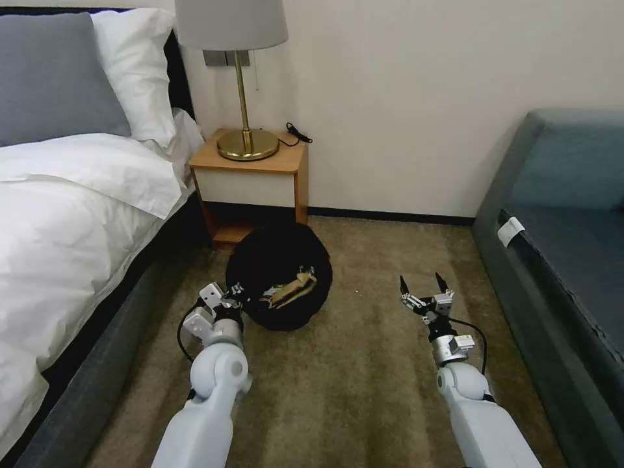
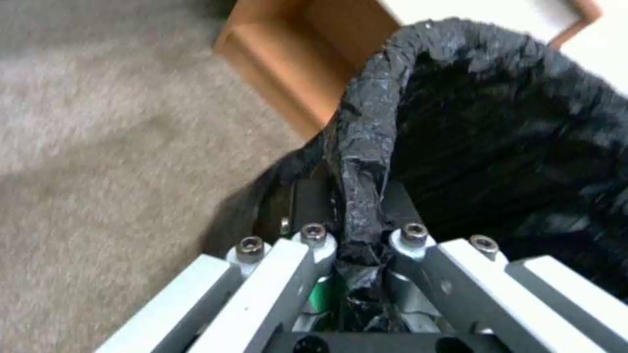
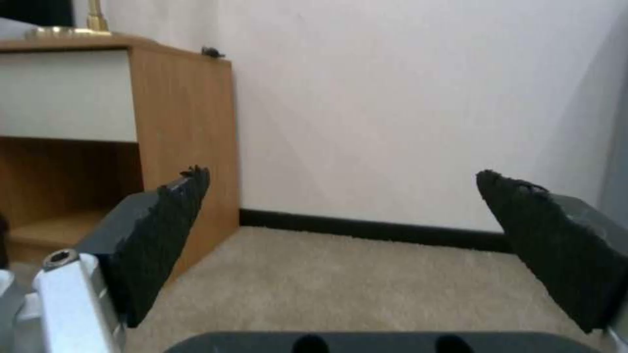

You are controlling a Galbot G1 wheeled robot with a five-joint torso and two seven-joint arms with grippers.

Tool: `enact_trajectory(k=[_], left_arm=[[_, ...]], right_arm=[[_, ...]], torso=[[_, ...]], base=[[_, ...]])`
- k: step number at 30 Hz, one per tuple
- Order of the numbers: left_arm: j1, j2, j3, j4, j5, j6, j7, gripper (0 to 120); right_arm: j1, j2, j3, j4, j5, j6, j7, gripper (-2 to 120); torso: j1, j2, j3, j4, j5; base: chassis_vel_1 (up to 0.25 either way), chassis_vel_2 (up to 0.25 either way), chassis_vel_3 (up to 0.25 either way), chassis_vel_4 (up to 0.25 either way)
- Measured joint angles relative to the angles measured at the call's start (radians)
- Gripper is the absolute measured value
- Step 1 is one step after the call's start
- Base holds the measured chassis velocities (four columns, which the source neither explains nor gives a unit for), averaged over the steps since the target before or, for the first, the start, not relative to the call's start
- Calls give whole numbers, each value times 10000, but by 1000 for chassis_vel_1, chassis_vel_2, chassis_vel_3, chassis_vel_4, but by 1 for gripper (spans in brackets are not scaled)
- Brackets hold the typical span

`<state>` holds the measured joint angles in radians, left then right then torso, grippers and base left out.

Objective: Pick up the trash bin, then pick up the garbage on the floor and place it into the trash bin.

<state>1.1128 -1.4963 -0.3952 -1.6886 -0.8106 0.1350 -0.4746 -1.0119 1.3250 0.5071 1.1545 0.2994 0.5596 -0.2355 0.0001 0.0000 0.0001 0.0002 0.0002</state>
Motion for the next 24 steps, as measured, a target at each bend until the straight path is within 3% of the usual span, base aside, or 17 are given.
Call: enact_trajectory(k=[6, 10, 21, 24], left_arm=[[-428, -408, 41, 1087, 86, -108, -124, 4], [-617, -471, 43, 1334, 140, -149, -150, 4], [-725, -364, 143, 1453, 56, 14, -152, 4], [-715, -376, 142, 1422, 50, 44, -208, 11]], right_arm=[[-58, 6, 83, 104, 0, -33, 6, 100], [-143, 5, 151, 173, 18, -33, 4, 100], [-470, -41, 279, 277, 25, 92, -96, 100], [-518, -47, 307, 329, 28, 97, -100, 100]], torso=[[0, 0, 0, -3, -2], [0, 0, 0, -1, -1], [0, 0, -1, -2, -1], [0, 0, -1, -3, -1]], base=[[0, 0, 0, 0], [0, 0, 0, 0], [0, 0, 0, 0], [0, 0, 0, 0]])
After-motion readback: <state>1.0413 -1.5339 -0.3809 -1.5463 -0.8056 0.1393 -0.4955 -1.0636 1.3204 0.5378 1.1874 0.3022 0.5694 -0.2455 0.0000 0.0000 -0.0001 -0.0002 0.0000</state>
